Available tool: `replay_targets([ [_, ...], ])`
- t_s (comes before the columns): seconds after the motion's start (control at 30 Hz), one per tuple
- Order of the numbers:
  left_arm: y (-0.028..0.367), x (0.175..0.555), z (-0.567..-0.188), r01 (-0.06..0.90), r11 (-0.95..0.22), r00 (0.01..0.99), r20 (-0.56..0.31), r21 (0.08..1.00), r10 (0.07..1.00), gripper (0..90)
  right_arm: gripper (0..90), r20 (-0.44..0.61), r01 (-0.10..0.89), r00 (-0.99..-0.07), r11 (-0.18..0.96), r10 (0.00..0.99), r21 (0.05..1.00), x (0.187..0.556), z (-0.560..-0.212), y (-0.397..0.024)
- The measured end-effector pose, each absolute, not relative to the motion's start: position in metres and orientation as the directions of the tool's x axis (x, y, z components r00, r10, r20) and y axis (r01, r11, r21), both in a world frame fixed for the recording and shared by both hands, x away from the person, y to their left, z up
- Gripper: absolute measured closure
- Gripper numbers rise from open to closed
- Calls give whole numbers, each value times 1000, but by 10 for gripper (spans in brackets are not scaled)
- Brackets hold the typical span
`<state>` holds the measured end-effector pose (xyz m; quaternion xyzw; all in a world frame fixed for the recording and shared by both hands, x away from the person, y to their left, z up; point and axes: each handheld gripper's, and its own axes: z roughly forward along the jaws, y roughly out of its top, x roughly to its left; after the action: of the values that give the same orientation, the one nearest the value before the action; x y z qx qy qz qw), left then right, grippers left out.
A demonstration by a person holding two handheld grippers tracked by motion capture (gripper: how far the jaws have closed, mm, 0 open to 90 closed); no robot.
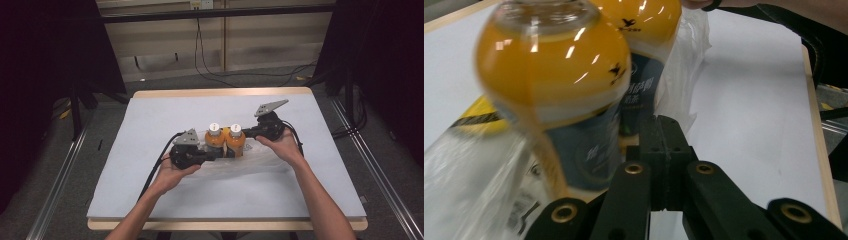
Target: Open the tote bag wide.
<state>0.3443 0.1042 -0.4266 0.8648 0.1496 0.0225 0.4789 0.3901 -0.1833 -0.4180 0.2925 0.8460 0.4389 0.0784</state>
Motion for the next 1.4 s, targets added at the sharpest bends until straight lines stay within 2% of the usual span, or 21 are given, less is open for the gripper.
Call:
replay_targets([
  [0.33,76,342,-438,224,-508,958,-91,832,273,900,900,173,449,-828,448,533,773,410,-430,-168],
  [0.7,82,346,-454,252,-534,944,-84,807,317,900,900,224,496,-825,474,519,728,411,-457,-166],
  [0.93,75,342,-467,259,-545,940,-77,798,333,900,900,228,536,-803,500,550,680,415,-478,-160],
  [1.07,72,338,-474,244,-595,946,-54,766,318,900,900,232,550,-797,512,557,660,417,-483,-158],
  [1.4,65,331,-484,244,-632,952,-58,735,301,900,900,206,556,-777,495,594,668,422,-484,-156],
])
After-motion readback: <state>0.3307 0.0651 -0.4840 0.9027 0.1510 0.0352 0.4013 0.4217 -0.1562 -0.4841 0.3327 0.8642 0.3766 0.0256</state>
